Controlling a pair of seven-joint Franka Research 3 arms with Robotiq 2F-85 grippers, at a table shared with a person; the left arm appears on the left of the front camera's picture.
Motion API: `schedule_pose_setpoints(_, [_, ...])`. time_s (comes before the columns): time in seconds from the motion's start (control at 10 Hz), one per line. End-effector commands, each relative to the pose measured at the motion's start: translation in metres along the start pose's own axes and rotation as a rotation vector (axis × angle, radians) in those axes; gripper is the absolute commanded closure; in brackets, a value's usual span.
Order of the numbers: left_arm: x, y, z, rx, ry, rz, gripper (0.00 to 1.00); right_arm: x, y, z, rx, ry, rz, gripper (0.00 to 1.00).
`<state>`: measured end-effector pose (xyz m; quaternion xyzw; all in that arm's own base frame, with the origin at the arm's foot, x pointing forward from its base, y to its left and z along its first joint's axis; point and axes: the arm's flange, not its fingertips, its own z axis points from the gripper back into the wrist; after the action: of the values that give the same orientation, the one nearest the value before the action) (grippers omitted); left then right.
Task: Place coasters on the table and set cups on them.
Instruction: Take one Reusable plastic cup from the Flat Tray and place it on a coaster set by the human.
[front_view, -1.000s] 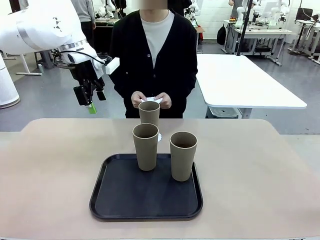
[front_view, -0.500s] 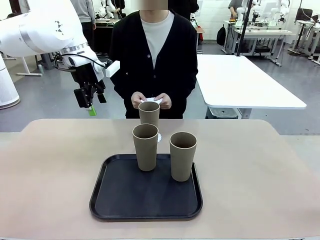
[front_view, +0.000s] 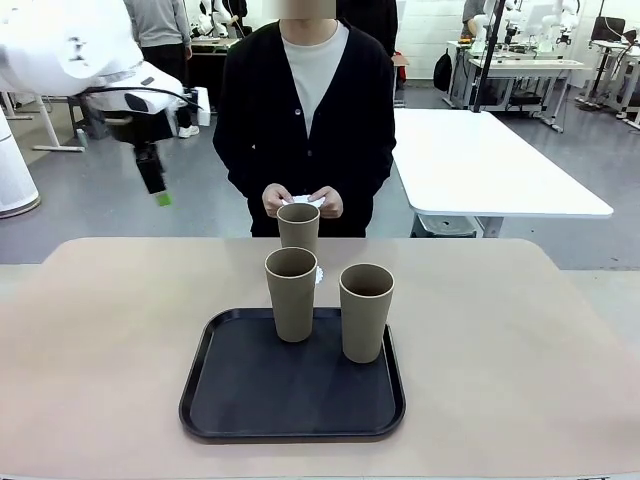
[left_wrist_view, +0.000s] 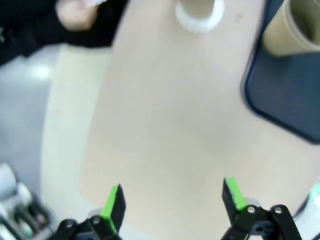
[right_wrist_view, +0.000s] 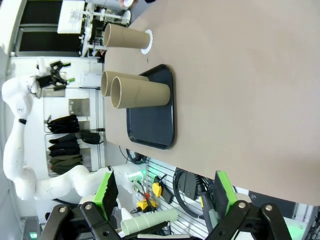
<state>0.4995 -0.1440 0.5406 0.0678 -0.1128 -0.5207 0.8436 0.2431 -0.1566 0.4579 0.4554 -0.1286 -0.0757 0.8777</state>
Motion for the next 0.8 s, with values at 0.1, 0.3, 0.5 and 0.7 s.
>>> schedule_pose_setpoints(0.1, [-0.032, -0.033, 0.016, -0.063, 0.132, 0.522, 0.0, 0.001, -0.001, 0.0, 0.024, -0.006, 0.014, 0.0])
schedule_pose_setpoints(0.3, [-0.06, -0.029, 0.016, -0.208, -0.023, 0.604, 0.0, 0.001, -0.001, 0.0, 0.024, -0.006, 0.014, 0.0])
schedule_pose_setpoints(0.5, [-0.103, -0.017, 0.003, -0.364, -0.327, 0.684, 0.0, 0.001, -0.001, 0.0, 0.024, -0.006, 0.014, 0.0])
schedule_pose_setpoints(0.7, [-0.152, -0.007, -0.009, -0.477, -0.562, 0.763, 0.0, 0.001, -0.001, 0.0, 0.024, -0.006, 0.014, 0.0])
